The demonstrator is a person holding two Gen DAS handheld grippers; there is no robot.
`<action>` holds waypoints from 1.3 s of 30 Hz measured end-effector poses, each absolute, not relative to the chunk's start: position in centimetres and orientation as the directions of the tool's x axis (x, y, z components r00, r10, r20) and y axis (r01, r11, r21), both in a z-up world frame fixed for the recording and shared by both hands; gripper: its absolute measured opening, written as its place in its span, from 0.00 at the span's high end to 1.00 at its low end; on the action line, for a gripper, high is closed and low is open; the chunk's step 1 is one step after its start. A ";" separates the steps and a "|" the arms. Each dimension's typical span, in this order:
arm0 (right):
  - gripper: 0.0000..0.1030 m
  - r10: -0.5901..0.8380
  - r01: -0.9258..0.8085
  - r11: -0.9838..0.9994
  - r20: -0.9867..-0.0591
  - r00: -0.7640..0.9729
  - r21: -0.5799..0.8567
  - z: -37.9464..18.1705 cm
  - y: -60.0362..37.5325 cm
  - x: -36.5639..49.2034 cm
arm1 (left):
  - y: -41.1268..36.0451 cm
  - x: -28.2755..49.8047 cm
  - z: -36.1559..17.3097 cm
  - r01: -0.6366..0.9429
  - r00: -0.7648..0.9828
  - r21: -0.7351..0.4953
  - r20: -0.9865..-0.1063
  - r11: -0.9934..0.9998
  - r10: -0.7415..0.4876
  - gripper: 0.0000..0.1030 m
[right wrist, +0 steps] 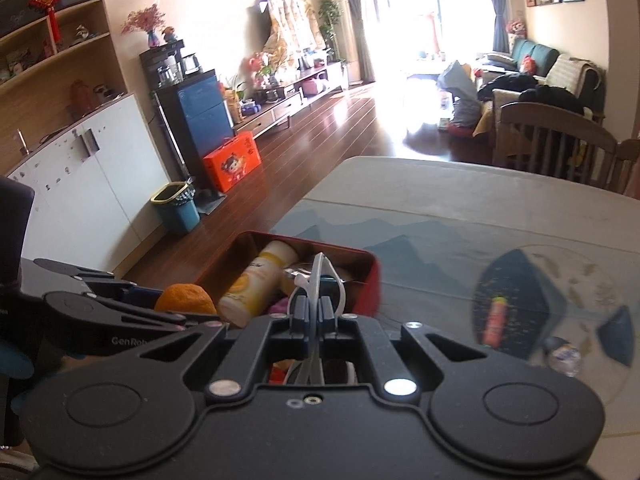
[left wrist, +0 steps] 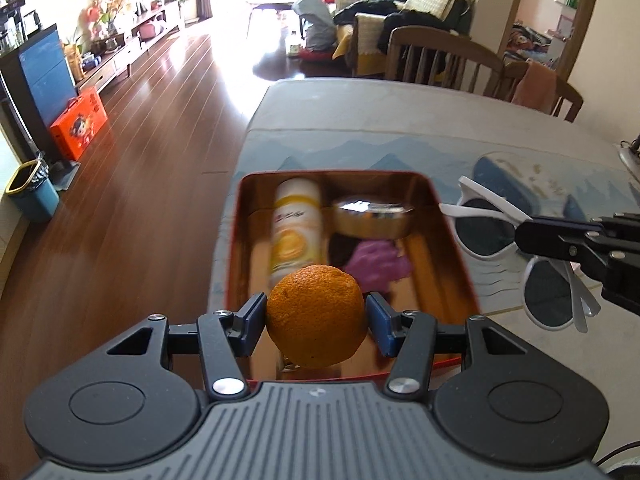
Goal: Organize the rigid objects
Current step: 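Carry the orange and sunglasses into the red box with both grippers, then open both grippers to release the orange and sunglasses in the box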
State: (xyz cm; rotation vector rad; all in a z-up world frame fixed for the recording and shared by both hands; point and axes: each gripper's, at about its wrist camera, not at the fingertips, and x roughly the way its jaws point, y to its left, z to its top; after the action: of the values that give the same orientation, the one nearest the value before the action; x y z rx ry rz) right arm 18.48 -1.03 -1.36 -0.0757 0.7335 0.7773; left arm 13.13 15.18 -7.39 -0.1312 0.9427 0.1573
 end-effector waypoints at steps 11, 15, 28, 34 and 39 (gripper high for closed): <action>0.97 0.681 -0.726 0.640 -0.623 0.386 0.250 -3.4 1.9 18.5 | 16.7 14.0 -9.3 -0.176 0.555 0.012 -0.825 0.984 0.110 0.47; 0.97 0.684 -0.730 0.632 -0.629 0.369 0.260 -4.2 1.8 18.5 | 16.5 14.5 -9.4 -0.155 0.552 0.010 -0.829 0.988 0.095 0.47; 0.93 0.656 -0.717 0.645 -0.672 0.344 0.263 -5.5 2.1 18.7 | 16.1 15.1 -11.2 -0.131 0.505 0.007 -0.860 0.991 0.073 0.47; 0.84 0.626 -0.707 0.667 -0.692 0.360 0.235 -5.6 2.3 18.6 | 16.2 15.3 -11.6 -0.142 0.488 -0.009 -0.870 0.990 0.062 0.47; 0.81 0.618 -0.687 0.687 -0.688 0.381 0.237 -5.3 1.7 18.9 | 16.5 15.3 -11.6 -0.149 0.479 -0.019 -0.876 0.989 0.055 0.47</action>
State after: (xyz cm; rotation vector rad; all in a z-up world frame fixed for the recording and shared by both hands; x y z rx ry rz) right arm 18.87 1.74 -5.33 -0.0926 0.8355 0.8340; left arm 15.30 16.55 -11.56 -0.0974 1.0649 0.1247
